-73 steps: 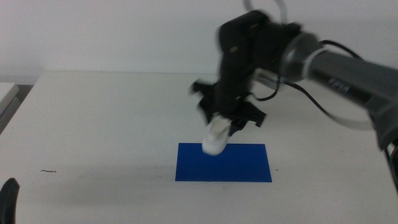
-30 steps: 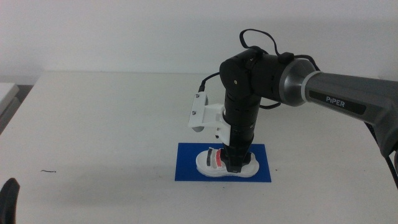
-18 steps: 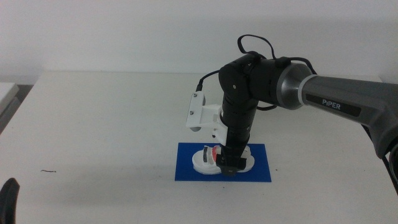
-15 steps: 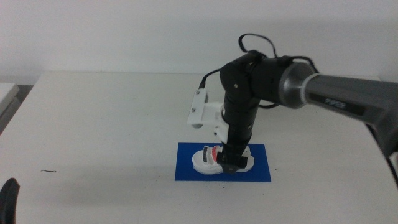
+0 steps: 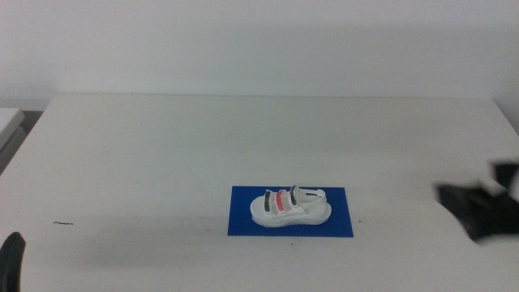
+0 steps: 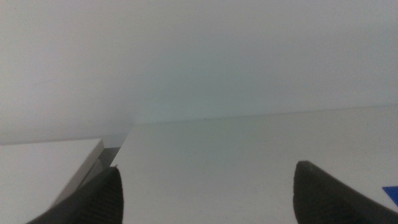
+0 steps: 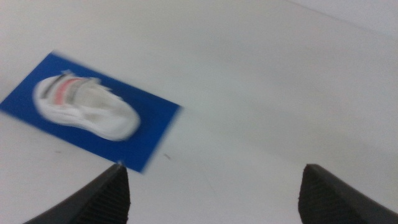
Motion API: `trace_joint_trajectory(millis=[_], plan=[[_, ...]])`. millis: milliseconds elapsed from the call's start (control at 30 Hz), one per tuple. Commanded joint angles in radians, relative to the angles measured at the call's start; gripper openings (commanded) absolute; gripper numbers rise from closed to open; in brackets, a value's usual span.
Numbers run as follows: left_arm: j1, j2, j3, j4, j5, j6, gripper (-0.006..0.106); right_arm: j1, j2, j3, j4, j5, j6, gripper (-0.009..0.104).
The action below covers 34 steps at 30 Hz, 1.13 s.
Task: Use one arm to grab the shoe from the table and place it on the mat.
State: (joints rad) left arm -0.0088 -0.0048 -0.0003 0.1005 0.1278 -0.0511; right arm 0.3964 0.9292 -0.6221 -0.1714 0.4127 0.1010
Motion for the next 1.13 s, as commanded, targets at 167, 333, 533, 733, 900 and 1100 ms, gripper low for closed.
trace_joint_trajectory(millis=[167,333,533,733,900,1100], plan=[[0.000,0.005,0.000,-0.004,-0.012,-0.003,0.094,-0.274,-0.427,0.341,0.078,-0.142,0.057,0.093],[0.000,0.005,0.000,-0.004,-0.012,-0.003,0.094,-0.389,-0.595,0.426,0.180,-0.178,-0.005,0.093],[0.000,0.005,0.000,-0.004,-0.012,-0.003,0.094,-0.396,-0.767,0.534,0.181,-0.272,-0.003,0.093],[0.000,0.005,0.000,-0.004,-0.012,-0.003,0.094,-0.396,-0.917,0.622,0.181,-0.278,-0.003,0.093],[0.000,0.005,0.000,-0.004,-0.012,-0.003,0.094,-0.396,-0.929,0.622,0.171,-0.166,-0.003,0.093],[0.000,0.005,0.000,-0.004,-0.012,-0.003,0.094,-0.396,-0.929,0.622,0.171,-0.168,-0.003,0.093]])
